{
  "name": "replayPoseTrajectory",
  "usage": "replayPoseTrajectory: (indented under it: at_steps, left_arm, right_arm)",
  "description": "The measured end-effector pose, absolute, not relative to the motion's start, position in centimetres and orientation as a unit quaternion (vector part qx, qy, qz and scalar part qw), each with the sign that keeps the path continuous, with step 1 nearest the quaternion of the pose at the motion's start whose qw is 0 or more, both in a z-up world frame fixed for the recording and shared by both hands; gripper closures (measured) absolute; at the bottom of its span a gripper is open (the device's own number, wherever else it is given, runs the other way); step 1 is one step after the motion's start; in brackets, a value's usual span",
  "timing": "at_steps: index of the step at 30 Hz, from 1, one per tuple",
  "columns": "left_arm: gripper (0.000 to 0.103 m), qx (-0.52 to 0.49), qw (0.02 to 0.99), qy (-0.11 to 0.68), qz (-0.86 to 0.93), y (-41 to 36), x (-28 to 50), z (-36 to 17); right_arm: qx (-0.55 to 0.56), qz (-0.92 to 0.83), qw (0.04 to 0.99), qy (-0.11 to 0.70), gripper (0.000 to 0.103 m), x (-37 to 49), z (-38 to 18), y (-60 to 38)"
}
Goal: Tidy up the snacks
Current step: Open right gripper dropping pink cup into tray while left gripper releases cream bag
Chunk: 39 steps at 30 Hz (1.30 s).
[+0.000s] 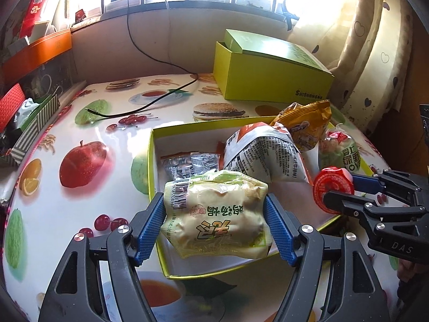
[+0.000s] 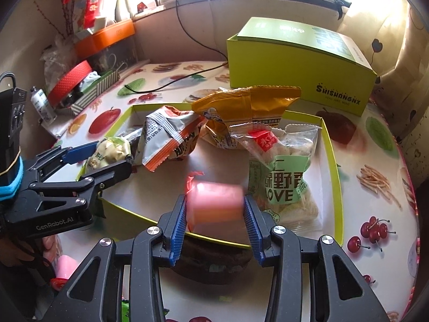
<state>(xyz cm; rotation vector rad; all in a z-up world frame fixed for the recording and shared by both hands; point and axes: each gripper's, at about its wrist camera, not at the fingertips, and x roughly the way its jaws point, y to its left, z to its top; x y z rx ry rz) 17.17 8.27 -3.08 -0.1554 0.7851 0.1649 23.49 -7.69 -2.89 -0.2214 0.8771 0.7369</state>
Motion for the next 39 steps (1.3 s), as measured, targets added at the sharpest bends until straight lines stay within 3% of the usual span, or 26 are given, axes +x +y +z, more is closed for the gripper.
replayPoseTrajectory:
  at_steps: [19,34,39]
  left_arm:
    - [0.029,-0.08,0.921,0.372,0.08,7.9,15.9,-2.7]
    - [0.029,-0.06,0.915,0.391,0.074,7.3,16.1,-3.0]
    - [0.029,-0.062,0.932,0.347,0.084,7.8,15.9,-1.3]
  right_arm:
    - [-0.102,0.352,0.842,0.397,0.05,20.8,-1.3,-9.5]
    - [-0.098,0.364,0.844,0.382,0.047,18.8,-0.6,-10.4]
    - [-0.1,0.368,0.843,0.379,0.047,18.5,-0.4,-10.2]
